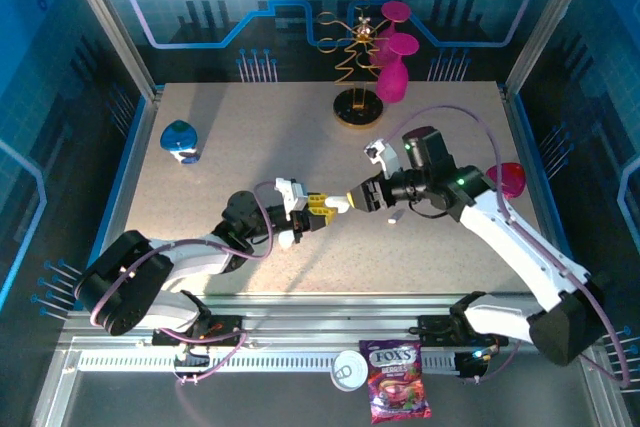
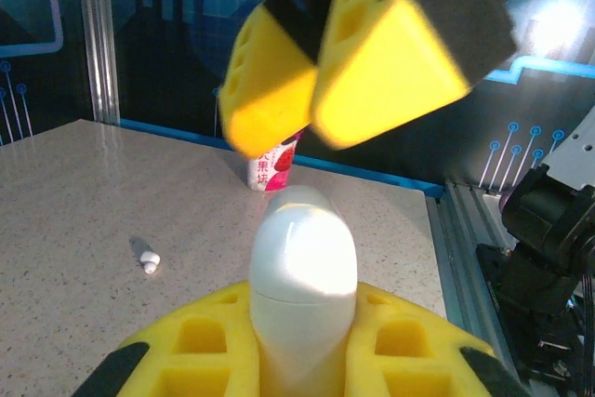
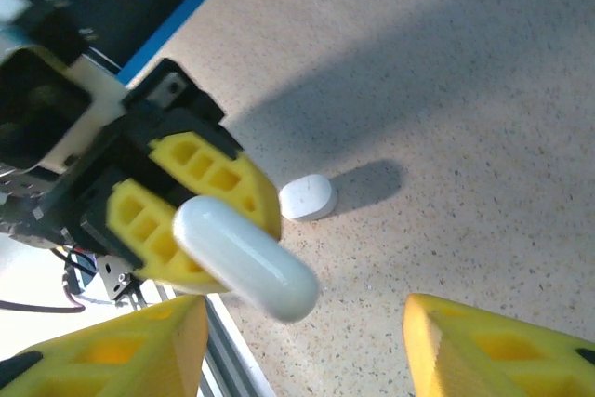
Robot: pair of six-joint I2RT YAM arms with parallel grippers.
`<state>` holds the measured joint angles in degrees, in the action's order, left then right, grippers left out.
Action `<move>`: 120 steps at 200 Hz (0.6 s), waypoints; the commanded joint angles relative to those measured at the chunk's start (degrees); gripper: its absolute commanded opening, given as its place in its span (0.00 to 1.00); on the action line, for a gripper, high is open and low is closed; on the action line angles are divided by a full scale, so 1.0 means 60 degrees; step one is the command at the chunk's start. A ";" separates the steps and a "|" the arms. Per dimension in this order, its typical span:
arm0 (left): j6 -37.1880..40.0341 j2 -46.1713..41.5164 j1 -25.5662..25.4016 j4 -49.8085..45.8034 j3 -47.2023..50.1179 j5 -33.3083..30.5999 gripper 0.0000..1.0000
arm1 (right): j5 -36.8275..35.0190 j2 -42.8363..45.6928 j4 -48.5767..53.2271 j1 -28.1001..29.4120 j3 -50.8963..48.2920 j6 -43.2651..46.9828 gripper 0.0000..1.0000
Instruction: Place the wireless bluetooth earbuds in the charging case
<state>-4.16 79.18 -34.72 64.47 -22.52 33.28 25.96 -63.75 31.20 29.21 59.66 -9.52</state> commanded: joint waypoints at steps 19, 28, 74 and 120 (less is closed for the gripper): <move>-0.0277 -0.0514 0.0026 -0.0534 -0.0361 0.0969 0.05 | 0.1457 0.1405 -0.1889 0.0039 -0.1304 0.1652 0.62; -0.0282 -0.0642 0.0018 -0.0735 -0.0405 0.1155 0.05 | 0.1663 0.1612 -0.2344 0.0046 -0.1695 0.2063 0.63; -0.0273 -0.1050 0.0018 -0.1003 -0.0489 0.1821 0.05 | 0.2353 0.1609 -0.3603 0.0053 -0.2516 0.3444 0.66; -0.0292 -0.1074 0.0027 -0.0962 -0.0529 0.1983 0.06 | 0.3088 0.0782 -0.3514 0.0205 -0.2421 0.3770 0.63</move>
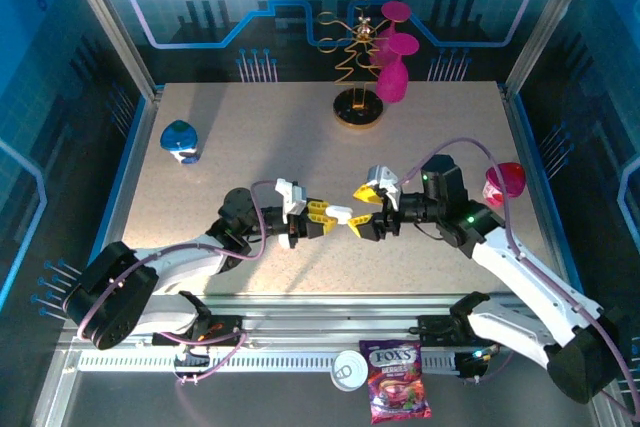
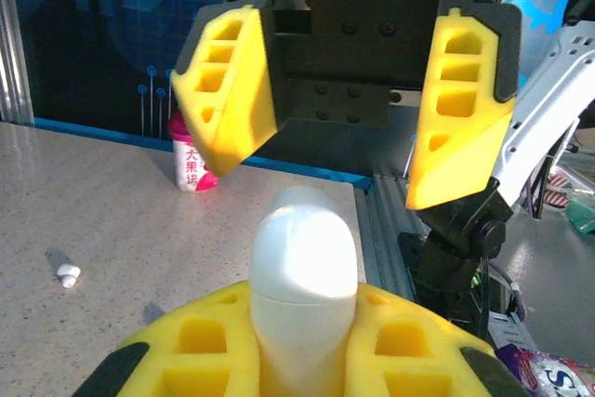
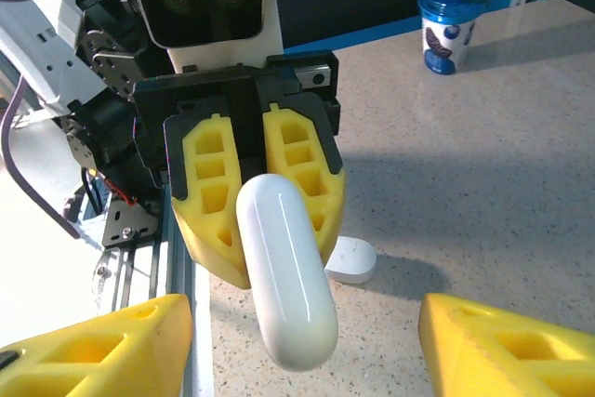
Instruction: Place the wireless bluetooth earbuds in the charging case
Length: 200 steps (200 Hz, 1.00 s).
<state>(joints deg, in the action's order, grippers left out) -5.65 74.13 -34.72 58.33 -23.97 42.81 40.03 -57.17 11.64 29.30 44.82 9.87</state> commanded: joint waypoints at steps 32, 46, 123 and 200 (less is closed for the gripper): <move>-0.0077 -0.0244 0.0016 0.0103 -0.0316 0.0361 0.05 | 0.0759 -0.0744 0.0000 0.0435 0.0214 0.0772 0.50; -0.0056 -0.0255 0.0021 0.0064 -0.0301 0.0341 0.06 | 0.0759 -0.0882 0.0130 0.0511 0.0279 0.0876 0.44; 0.0329 -0.0298 0.0016 0.0037 -0.0049 -0.0198 0.34 | -0.0070 -0.0813 -0.0014 0.0524 0.0171 0.0724 0.19; 0.2046 -0.1076 0.0033 -0.1528 0.0933 -0.3372 0.93 | -0.2410 -0.3162 -0.1978 -0.0858 0.0451 -0.4571 0.14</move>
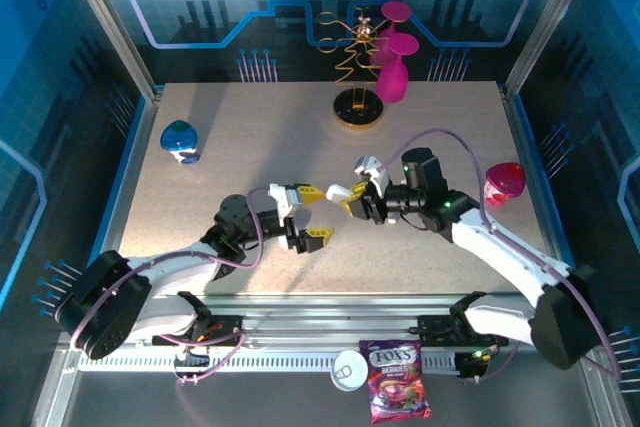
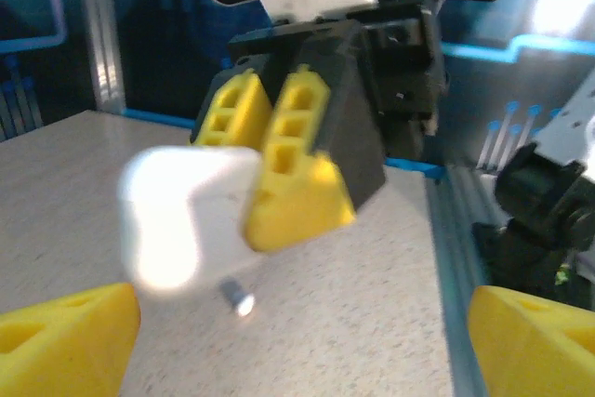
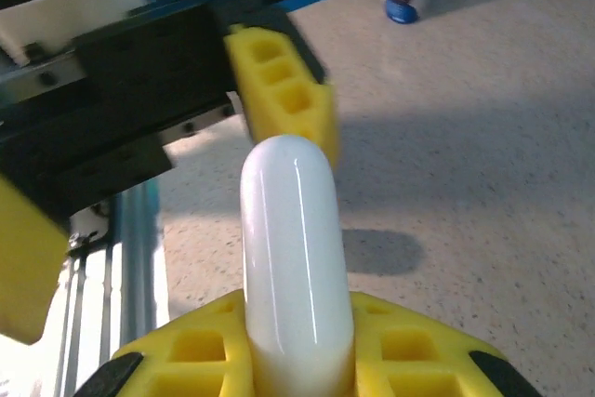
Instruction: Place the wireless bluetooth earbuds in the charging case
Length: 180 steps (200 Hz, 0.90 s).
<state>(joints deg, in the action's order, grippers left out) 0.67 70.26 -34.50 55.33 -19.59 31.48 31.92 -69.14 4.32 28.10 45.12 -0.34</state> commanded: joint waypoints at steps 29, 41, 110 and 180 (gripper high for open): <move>0.1428 -0.0786 -0.0018 -0.2636 0.0002 -0.2915 0.95 | -0.2272 -0.3055 -0.0362 -0.0795 0.1350 -0.4413 0.15; 0.1500 -0.0907 -0.0008 -0.3095 -0.0058 -0.3326 0.96 | -0.2312 -0.3839 -0.0514 -0.0873 0.1600 -0.4952 0.15; 0.0955 -0.1830 -0.0020 -0.5897 -0.0477 -0.5081 0.99 | -0.2093 -0.7398 -0.1277 -0.1218 0.3381 -0.6052 0.20; -0.1660 -0.1826 -0.0020 -1.0284 -0.2144 -0.6702 0.99 | -0.2937 -0.6285 -0.1572 -0.1860 0.2522 -0.5491 0.64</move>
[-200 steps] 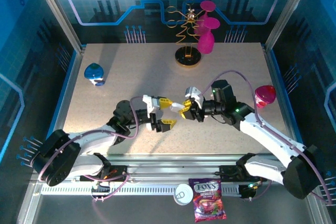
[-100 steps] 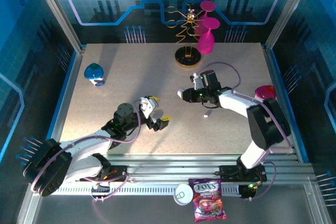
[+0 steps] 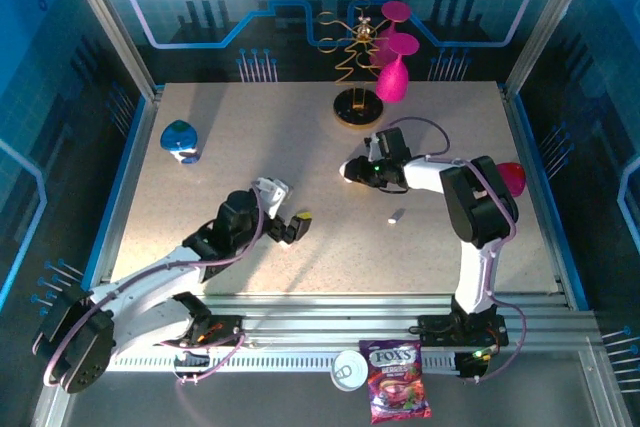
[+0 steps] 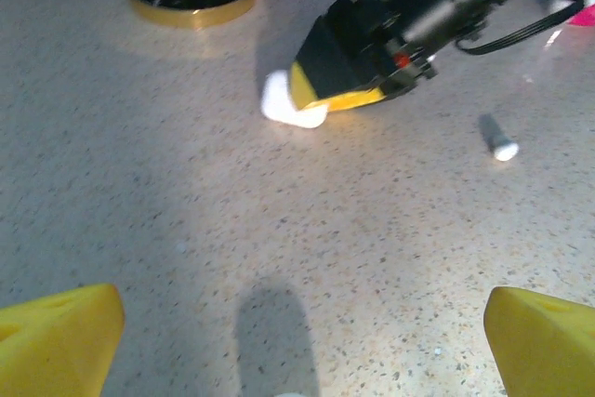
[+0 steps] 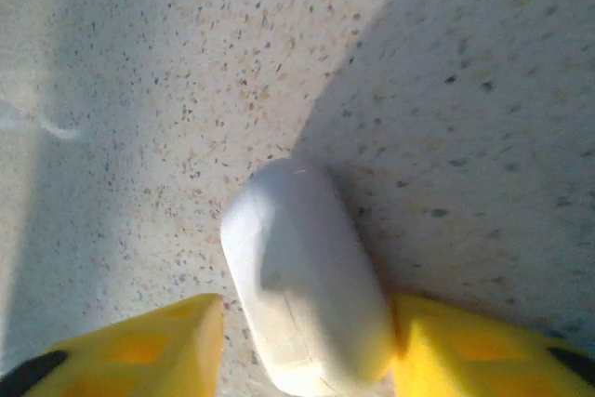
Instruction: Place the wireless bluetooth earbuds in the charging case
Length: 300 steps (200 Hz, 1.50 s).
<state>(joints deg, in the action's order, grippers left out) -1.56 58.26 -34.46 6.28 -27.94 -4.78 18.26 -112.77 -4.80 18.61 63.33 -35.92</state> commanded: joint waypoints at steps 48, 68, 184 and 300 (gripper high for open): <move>-0.2300 0.0664 -0.0287 -0.4065 -0.1336 -0.0868 0.99 | -0.1062 0.3402 -0.0303 -0.0334 -0.1886 0.2137 0.82; -0.2740 0.1074 -0.0477 -0.4824 -0.1616 -0.0850 0.99 | -0.0882 0.4261 -0.0604 -0.0306 -0.2619 0.2452 0.83; -0.2495 0.4086 -0.0789 -0.5151 -0.2676 -0.0196 0.69 | -0.0689 0.5106 -0.1007 -0.0201 -0.3590 0.2511 0.81; -0.2387 0.4529 -0.0965 -0.5172 -0.2891 -0.0354 0.40 | -0.0651 0.5685 -0.0378 -0.0202 -0.3516 0.2099 0.80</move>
<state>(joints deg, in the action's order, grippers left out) -16.56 87.02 -39.31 -23.73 -43.59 -7.05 13.74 -81.47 -8.93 16.93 42.41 -21.82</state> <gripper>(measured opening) 0.408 0.801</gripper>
